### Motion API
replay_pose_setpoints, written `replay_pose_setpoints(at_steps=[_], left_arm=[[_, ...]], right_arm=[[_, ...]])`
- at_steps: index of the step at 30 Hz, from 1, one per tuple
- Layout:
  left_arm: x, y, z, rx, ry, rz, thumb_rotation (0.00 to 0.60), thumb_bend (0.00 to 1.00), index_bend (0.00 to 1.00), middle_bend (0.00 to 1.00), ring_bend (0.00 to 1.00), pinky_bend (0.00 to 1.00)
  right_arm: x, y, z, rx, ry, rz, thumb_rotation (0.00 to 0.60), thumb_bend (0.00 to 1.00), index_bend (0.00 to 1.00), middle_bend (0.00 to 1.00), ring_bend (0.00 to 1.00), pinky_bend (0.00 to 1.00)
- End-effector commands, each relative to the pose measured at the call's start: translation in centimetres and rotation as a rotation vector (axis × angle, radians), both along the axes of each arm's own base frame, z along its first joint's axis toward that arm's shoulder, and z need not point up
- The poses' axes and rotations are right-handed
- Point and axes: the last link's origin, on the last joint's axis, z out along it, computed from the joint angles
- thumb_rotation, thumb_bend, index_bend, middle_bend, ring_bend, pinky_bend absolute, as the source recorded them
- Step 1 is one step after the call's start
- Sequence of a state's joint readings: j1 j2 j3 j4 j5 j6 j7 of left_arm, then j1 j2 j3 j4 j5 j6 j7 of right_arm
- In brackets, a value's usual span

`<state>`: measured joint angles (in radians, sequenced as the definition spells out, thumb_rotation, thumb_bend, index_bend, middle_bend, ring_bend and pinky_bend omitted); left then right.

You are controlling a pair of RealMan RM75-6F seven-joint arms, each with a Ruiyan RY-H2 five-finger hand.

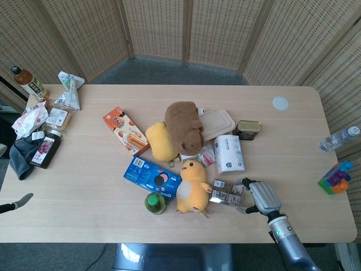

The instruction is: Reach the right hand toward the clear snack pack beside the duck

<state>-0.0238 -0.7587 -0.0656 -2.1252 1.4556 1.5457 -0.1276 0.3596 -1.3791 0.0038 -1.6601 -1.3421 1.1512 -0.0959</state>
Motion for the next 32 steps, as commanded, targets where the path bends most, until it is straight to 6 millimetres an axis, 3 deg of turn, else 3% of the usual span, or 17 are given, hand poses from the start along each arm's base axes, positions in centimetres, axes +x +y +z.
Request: replay_pose_setpoints(at_steps=[1,7,13,25,32], left_arm=[[0.0,0.0,0.0,0.0,-0.003,-0.001,0.6,0.0,0.0,0.0,0.0,0.0],[0.2,-0.1,0.0,-0.003,-0.006,-0.006,0.6,0.0,0.0,0.0,0.0,0.0],[0.2,-0.1,-0.1,-0.004,-0.007,-0.006,0.6,0.0,0.0,0.0,0.0,0.0],[0.2,-0.1,-0.2,-0.009,-0.005,-0.006,0.6,0.0,0.0,0.0,0.0,0.0],[0.1,-0.1,-0.2,-0.015,-0.005,-0.009,0.6,0.0,0.0,0.0,0.0,0.0]], right_arm=[[0.9,0.2,2.4,-0.051,-0.009,0.027,0.6,0.0,0.52,0.42,0.41,0.5],[3.0,0.0,6.0,-0.126,-0.024,0.082,0.6,0.0,0.53,0.42,0.41,0.5],[5.1,-0.7,8.1,-0.174,-0.05,0.12,0.6,0.0,0.53,0.42,0.41,0.5],[10.1,-2.2,10.1,-0.227,-0.091,0.208,0.6,0.0,0.53,0.42,0.41,0.5],[11.3,-2.4,10.3,-0.234,-0.092,0.222,0.6,0.0,0.53,0.42,0.41,0.5]])
